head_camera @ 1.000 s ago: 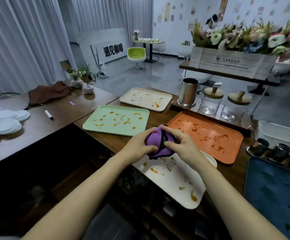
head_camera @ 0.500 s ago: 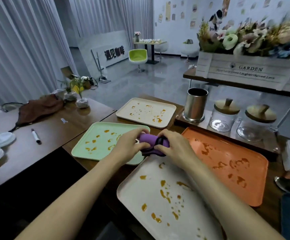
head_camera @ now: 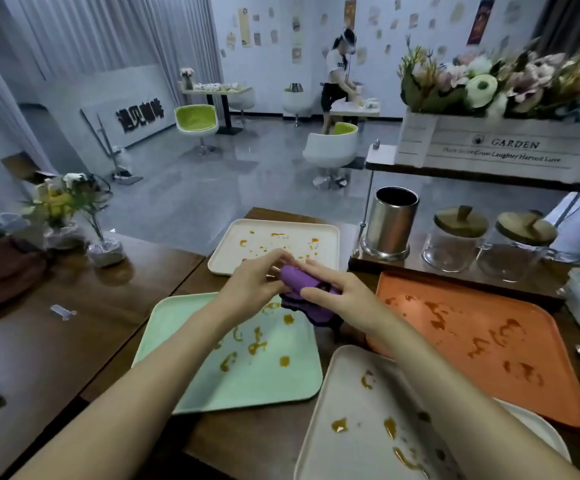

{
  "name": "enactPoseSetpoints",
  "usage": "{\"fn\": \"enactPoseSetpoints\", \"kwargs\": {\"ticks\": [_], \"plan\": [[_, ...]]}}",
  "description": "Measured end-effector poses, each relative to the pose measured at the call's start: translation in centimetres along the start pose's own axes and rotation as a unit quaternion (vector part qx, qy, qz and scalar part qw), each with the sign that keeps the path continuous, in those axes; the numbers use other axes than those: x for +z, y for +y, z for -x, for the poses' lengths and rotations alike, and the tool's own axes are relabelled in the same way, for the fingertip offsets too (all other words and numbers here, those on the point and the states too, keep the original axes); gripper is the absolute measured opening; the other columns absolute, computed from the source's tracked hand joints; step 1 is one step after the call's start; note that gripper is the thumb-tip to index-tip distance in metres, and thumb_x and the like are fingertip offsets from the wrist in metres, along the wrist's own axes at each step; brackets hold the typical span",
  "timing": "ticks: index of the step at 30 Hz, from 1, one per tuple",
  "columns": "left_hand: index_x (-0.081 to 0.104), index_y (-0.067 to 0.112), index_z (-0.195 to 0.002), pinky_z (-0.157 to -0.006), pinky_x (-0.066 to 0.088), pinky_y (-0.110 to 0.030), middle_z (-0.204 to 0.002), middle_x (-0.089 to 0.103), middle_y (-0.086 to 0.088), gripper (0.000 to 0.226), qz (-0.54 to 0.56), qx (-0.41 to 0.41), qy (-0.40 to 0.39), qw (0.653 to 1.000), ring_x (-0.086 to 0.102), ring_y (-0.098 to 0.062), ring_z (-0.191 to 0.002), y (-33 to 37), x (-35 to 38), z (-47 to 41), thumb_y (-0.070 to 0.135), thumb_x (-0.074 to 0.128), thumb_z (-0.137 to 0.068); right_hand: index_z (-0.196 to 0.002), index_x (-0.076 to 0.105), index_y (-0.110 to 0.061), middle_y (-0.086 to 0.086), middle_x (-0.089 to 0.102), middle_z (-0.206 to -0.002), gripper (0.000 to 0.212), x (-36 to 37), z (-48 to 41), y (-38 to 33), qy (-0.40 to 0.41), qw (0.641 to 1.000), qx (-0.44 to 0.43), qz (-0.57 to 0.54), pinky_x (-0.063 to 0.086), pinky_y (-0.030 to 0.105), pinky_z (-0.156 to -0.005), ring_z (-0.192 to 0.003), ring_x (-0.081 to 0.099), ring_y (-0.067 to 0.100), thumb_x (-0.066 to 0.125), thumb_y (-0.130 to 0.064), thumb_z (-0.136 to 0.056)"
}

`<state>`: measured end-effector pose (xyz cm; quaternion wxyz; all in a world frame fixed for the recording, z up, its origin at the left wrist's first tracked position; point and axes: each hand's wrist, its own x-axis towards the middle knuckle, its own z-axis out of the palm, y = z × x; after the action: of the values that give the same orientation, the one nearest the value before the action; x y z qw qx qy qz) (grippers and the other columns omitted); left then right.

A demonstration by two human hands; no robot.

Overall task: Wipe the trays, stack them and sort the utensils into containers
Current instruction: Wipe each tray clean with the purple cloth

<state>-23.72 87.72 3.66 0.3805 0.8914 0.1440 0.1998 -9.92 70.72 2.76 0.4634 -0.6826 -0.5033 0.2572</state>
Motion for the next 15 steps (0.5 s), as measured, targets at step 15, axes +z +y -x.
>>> {"fn": "enactPoseSetpoints", "kwargs": {"ticks": [15], "plan": [[0.065,0.030,-0.111,-0.085,0.059,-0.035,-0.099,0.077,0.004,0.033,0.141,-0.094,0.101,0.980,0.075,-0.014,-0.088,-4.6,-2.4,-1.4,0.021,0.083,-0.084,-0.136,0.063,-0.026,-0.024,0.063,-0.128,0.045,2.7,-5.5,-0.2,0.041,0.981,0.028,-0.187,0.044,0.012,-0.097,-0.121,0.055,-0.008,0.069,-0.015,-0.093]]}}
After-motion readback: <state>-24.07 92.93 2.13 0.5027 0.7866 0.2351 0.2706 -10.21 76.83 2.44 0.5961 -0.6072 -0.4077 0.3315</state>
